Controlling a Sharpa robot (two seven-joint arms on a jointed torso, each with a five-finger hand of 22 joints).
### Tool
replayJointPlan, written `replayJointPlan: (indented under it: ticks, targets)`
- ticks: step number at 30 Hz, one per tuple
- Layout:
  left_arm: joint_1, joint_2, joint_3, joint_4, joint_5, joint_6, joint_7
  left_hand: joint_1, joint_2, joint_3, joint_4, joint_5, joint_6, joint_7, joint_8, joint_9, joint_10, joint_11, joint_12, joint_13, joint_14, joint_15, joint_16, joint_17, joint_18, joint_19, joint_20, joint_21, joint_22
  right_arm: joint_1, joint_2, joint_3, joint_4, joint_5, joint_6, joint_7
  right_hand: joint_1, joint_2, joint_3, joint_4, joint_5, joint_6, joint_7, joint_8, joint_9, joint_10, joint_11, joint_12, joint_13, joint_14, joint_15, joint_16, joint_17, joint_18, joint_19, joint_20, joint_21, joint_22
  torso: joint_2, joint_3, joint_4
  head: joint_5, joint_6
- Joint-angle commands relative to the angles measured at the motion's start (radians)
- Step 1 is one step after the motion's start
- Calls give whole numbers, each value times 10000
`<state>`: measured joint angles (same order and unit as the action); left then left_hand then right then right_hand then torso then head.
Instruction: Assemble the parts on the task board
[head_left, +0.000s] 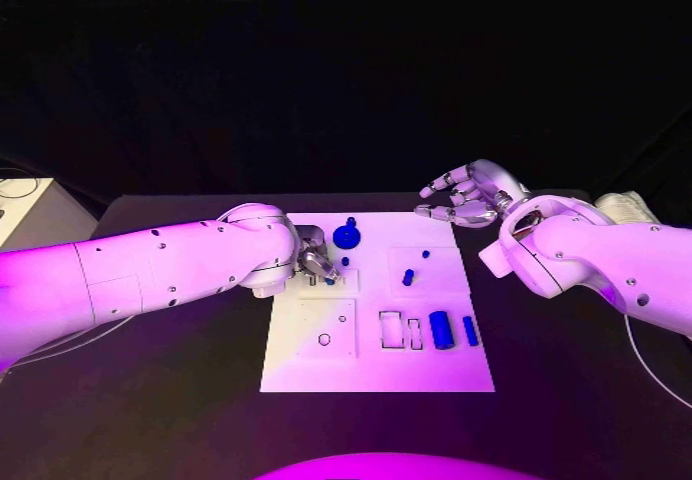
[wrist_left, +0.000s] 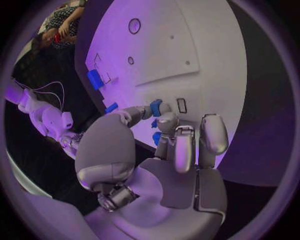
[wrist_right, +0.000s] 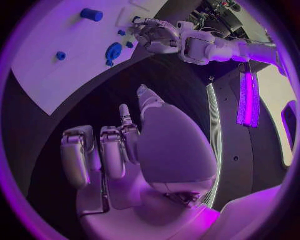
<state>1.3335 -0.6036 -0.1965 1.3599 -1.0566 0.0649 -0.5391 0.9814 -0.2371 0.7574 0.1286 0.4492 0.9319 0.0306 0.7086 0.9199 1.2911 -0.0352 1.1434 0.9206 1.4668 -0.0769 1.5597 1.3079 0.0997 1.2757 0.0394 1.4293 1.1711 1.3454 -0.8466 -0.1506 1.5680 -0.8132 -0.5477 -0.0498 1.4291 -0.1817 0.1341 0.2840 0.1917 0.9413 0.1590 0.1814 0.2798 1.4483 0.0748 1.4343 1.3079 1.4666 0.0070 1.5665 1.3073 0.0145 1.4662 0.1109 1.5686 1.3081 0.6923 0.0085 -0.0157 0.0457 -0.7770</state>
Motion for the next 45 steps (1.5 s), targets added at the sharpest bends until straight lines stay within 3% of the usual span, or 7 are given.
replayJointPlan:
  ticks: [1, 14, 19, 27, 34, 38, 45]
  targets:
    - [-101, 74, -59, 27, 217, 412, 44, -121, 15, -340, 76, -23, 101, -20, -77, -40, -43, 11, 0, 31, 944, -53, 10, 2378, -140, 22, -42, -76, -25, -6, -4, 2, 15, -86, 133, 75, -73, 3, 14, 14, -20, -80, -13, 40, 15, -66, 5, -25, 1331, 988, -48, -39, 2444, -142, 1041, -46, 14, 2620, -4, 4, 1, -11, 4]
    - [-101, 50, -59, -27, 208, 329, 46, 219, 54, -2203, 1043, -62, 182, 2, -264, -37, -138, 22, -9, 49, 922, -47, -15, 2328, -132, 24, -46, -174, -93, -7, -10, 2, 5, -76, 135, 75, -104, 11, 13, 26, -21, -92, -11, 48, 17, -83, 7, -44, 1313, 978, -48, -56, 2405, -133, 1024, -46, -17, 2596, -13, -2, 8, -21, 28]
    - [-103, 5, -53, 1, 155, 245, 52, 333, 34, -2739, 1529, -309, 195, 12, -311, -26, -167, 34, -22, 28, 919, -37, -18, 2323, -126, 11, -40, -201, -119, -11, -9, 2, -1, -70, 132, 79, -142, 15, 6, 36, -23, -102, -11, 56, 20, -93, 8, -55, 1302, 972, -48, -65, 2387, -131, 1020, -46, -23, 2590, -10, -15, 8, -23, 65]
    - [-91, -140, 0, 114, 90, 184, 59, 320, 62, -2932, 1637, -474, 205, 23, -316, -13, -186, 37, -38, -7, 920, -33, -18, 2325, -124, 12, -36, -207, -121, -28, -3, 2, -18, -67, 120, 68, -176, 17, -1, 43, -25, -110, -11, 65, 23, -106, 8, -69, 1290, 962, -48, -82, 2349, -122, 1002, -46, -56, 2564, -21, -14, 11, -36, 108]
    - [-63, -235, 326, 256, 24, 206, 62, 89, 147, -3233, 1650, -726, 176, 37, -296, 33, -259, 52, -95, -135, 928, -19, -10, 2345, -122, 7, -21, -218, -128, -51, 16, 2, -37, -66, 107, 64, -176, 17, -1, 43, -25, -110, -11, 65, 23, -106, 8, -69, 1290, 962, -48, -82, 2349, -122, 1002, -46, -56, 2564, -28, -11, -4, -9, 133]
    - [-56, -278, 584, 323, -52, 190, 60, 5, 219, -3457, 1650, -1194, 146, 39, -279, 71, -281, 56, -76, -148, 928, -14, -9, 2347, -119, 3, -12, -225, -129, -65, 23, 2, -52, -63, 101, 67, -176, 17, -1, 43, -25, -110, -11, 65, 23, -106, 8, -69, 1290, 962, -48, -82, 2349, -122, 1002, -46, -56, 2564, -24, -8, -3, -18, 174]
    - [-10, -465, 1070, 463, -159, 185, 55, -26, 251, -3553, 1654, -1365, 120, 44, -281, 83, -323, 62, -103, -203, 909, -11, -29, 2301, -104, -52, -7, -259, -200, -83, 25, 2, -91, -51, 93, 71, -192, 27, 1, 44, -23, -116, -11, 69, 25, -114, 8, -79, 1281, 955, -48, -92, 2327, -115, 989, -47, -79, 2546, -6, -5, 0, -29, 235]
